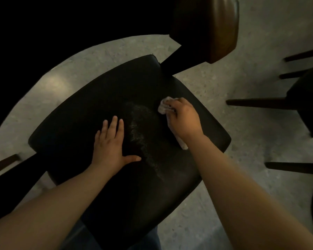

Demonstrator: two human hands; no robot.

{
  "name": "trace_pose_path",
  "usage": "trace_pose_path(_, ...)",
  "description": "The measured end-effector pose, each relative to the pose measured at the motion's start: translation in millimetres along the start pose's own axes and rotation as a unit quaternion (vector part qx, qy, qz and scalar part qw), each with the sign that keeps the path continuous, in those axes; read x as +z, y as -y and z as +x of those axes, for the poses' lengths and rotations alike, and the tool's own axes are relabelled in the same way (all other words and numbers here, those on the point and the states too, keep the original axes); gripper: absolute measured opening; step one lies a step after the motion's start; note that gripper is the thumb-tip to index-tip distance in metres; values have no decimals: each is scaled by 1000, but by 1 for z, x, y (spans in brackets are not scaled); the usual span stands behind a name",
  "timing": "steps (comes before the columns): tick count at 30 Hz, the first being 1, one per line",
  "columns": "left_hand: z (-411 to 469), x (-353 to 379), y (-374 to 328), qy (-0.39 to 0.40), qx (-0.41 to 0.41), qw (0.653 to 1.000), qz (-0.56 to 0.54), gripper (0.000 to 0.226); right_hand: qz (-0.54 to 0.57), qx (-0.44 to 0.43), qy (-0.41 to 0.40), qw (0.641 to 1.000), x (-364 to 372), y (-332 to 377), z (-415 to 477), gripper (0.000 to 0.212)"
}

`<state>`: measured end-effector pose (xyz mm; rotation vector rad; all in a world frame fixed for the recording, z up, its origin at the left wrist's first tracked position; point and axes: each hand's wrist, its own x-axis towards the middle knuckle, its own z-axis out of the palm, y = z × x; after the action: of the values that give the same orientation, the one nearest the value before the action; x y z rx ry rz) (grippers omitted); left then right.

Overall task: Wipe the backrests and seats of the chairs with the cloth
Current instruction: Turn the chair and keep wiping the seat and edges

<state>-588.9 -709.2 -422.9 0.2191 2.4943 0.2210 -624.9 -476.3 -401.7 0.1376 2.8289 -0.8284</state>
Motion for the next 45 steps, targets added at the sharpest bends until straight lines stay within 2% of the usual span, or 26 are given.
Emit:
trace_pose_path(5,-1,-3,16,-43,14,999,-26,121,19,8,11,1000,21,-3,-10,31)
trace_pose_path(8,0,-7,20,-55,-24,998,-10,121,48,-39,93,994,19,-6,-50,28)
trace_pose_path(10,2,-9,22,-42,-47,998,1,124,45,-42,153,986,12,-8,-69,28)
trace_pose_path(11,4,-9,23,-32,-52,998,5,125,35,-39,156,986,8,-8,-70,27)
trace_pose_path(15,4,-5,26,-21,-49,999,-3,123,41,-46,9,998,-2,9,-28,30)
trace_pose_path(17,4,-3,27,-28,-51,998,-2,123,28,-28,-23,999,4,19,8,33)
trace_pose_path(21,6,1,28,-31,-54,998,-1,123,35,26,-20,999,27,25,31,32)
trace_pose_path(23,6,2,28,-29,-53,998,3,123,40,-11,2,999,34,23,7,31)
trace_pose_path(25,5,2,27,-33,-57,998,13,122,48,-60,57,995,37,20,-23,32)
trace_pose_path(28,5,2,26,-30,-58,998,10,122,59,-87,114,988,31,18,-48,33)
trace_pose_path(33,5,2,27,-22,-52,998,2,122,48,-32,-16,998,19,24,9,31)
trace_pose_path(37,6,2,26,-25,-60,998,5,122,95,20,-37,995,35,35,42,29)
trace_pose_path(39,5,2,25,-25,-61,998,8,122,52,-14,-14,998,47,38,27,27)
trace_pose_path(43,5,0,24,-24,-59,998,10,122,46,-104,111,987,45,34,-1,27)
trace_pose_path(45,4,0,24,-22,-54,998,5,121,35,-104,113,987,35,34,5,24)
